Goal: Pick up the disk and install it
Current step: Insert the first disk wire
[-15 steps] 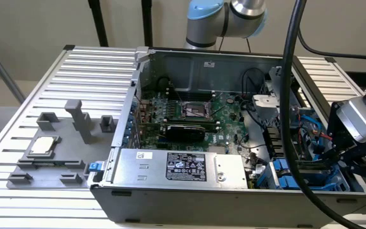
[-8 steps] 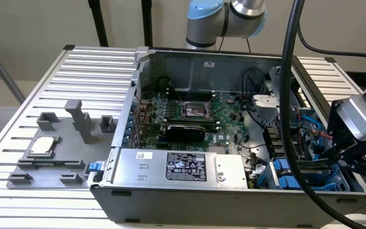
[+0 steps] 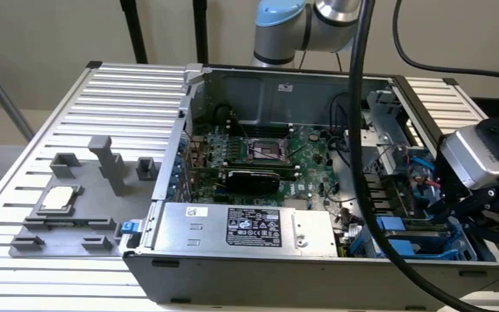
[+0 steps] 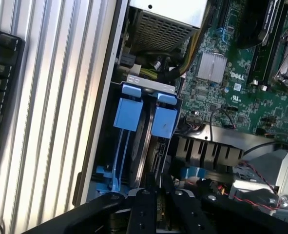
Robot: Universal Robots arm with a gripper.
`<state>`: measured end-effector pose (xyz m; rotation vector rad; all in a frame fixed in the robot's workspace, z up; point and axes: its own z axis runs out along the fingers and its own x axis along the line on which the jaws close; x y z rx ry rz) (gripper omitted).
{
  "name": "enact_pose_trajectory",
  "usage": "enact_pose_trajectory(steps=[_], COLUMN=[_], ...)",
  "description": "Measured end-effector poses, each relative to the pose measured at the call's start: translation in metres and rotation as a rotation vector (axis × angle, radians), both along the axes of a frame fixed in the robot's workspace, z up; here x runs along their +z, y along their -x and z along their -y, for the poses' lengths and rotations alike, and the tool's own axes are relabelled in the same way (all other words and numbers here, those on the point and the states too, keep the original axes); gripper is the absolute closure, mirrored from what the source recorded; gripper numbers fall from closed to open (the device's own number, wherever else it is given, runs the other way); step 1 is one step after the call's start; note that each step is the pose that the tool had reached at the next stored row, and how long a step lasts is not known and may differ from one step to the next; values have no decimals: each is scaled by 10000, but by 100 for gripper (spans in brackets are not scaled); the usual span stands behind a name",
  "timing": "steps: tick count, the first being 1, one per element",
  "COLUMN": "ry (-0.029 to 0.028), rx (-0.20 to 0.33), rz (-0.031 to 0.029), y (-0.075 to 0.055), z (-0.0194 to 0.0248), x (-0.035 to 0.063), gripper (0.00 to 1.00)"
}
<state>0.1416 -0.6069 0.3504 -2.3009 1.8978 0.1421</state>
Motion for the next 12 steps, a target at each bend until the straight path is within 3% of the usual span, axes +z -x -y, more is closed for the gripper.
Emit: enact_pose_trajectory(steps=[4, 12], ry=[1, 48], rx=[-150, -709], rz=[-57, -284], y=[24, 31], z=[0, 0], x=[-2, -21], gripper=[100, 100])
